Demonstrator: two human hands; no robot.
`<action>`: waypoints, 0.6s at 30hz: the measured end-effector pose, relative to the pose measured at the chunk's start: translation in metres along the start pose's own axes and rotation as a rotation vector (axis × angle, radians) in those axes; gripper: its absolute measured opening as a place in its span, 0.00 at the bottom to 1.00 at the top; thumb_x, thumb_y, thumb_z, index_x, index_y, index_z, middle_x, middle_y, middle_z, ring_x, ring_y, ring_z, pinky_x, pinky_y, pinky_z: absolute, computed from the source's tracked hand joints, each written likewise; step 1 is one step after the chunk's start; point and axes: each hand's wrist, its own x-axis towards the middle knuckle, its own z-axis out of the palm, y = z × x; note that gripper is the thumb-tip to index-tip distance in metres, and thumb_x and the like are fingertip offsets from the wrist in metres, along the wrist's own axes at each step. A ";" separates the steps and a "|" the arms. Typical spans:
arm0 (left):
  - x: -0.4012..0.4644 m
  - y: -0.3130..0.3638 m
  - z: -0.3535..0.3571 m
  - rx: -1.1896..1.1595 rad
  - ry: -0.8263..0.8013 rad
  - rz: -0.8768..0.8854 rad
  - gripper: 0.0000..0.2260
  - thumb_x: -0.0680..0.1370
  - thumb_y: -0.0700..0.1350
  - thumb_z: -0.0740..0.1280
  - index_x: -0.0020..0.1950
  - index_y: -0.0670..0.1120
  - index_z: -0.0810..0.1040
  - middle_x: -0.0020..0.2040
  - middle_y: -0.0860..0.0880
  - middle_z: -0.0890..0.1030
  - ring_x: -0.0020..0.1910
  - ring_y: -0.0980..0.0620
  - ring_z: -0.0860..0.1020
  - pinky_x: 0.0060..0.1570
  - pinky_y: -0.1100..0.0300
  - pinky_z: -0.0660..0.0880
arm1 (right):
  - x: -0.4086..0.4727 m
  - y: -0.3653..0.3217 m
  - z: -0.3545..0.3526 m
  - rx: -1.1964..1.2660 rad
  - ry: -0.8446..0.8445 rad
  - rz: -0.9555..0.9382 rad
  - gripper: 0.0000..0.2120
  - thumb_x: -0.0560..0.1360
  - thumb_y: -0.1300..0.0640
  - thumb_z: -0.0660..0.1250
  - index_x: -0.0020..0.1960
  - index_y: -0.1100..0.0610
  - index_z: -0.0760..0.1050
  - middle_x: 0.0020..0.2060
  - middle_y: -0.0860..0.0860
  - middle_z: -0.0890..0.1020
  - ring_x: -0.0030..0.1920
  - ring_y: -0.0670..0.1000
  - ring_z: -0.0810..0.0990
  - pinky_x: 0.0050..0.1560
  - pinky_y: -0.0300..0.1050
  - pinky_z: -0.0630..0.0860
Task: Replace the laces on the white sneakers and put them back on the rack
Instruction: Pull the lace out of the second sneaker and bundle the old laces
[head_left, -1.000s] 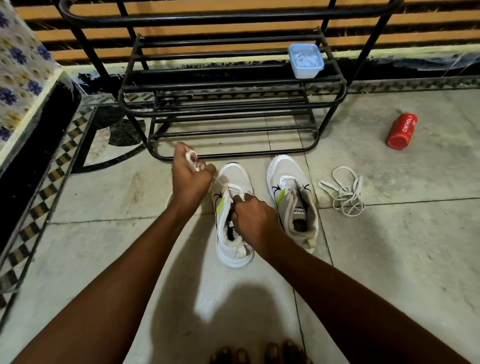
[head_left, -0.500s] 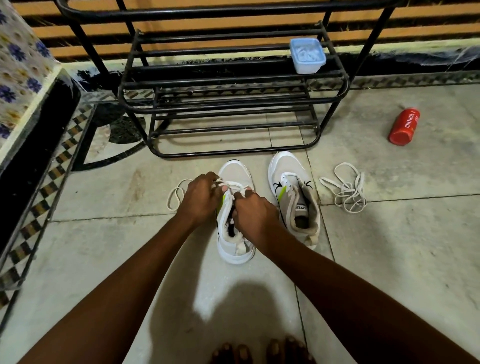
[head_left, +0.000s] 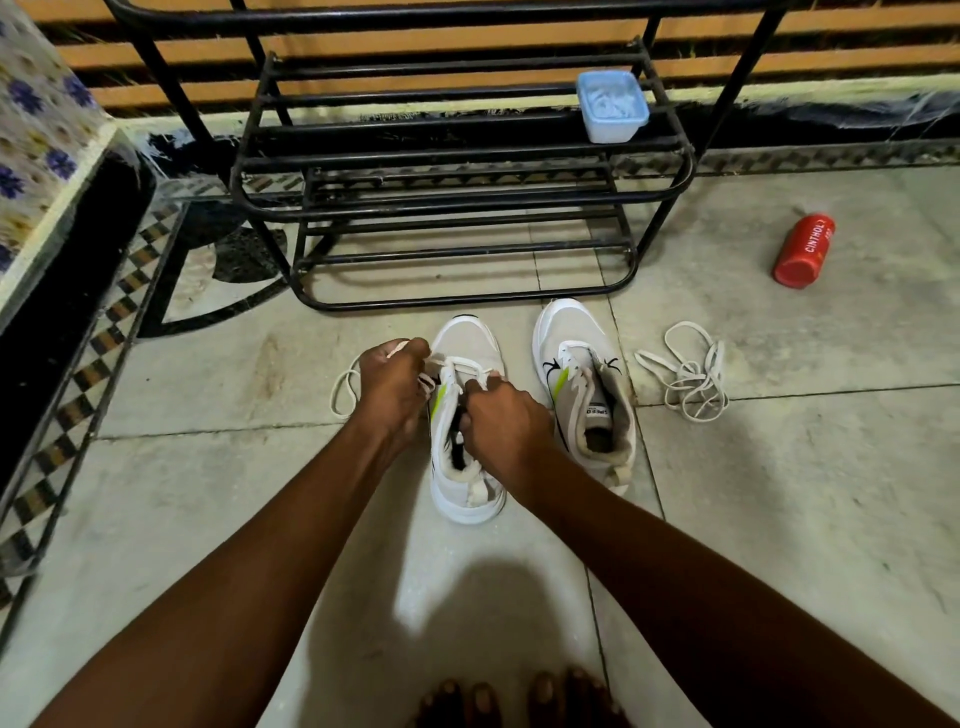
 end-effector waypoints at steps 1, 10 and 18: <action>0.001 -0.002 0.000 -0.034 0.060 0.016 0.15 0.75 0.32 0.66 0.30 0.45 0.72 0.27 0.46 0.72 0.26 0.49 0.71 0.31 0.60 0.70 | 0.000 0.000 0.000 0.003 0.000 -0.002 0.13 0.81 0.54 0.60 0.63 0.55 0.76 0.60 0.57 0.76 0.59 0.60 0.80 0.54 0.52 0.77; 0.013 -0.020 -0.021 0.816 -0.037 0.700 0.06 0.73 0.41 0.63 0.38 0.40 0.73 0.41 0.44 0.73 0.39 0.45 0.74 0.39 0.53 0.69 | 0.000 0.007 0.005 0.075 0.105 0.021 0.15 0.78 0.58 0.61 0.65 0.54 0.72 0.56 0.56 0.80 0.54 0.63 0.82 0.50 0.52 0.77; 0.032 -0.031 -0.031 0.532 -0.123 0.327 0.09 0.81 0.38 0.66 0.58 0.47 0.70 0.45 0.49 0.79 0.41 0.48 0.77 0.41 0.52 0.78 | -0.002 0.009 0.005 0.193 0.143 0.077 0.23 0.76 0.66 0.61 0.69 0.54 0.73 0.56 0.57 0.82 0.54 0.64 0.82 0.51 0.53 0.78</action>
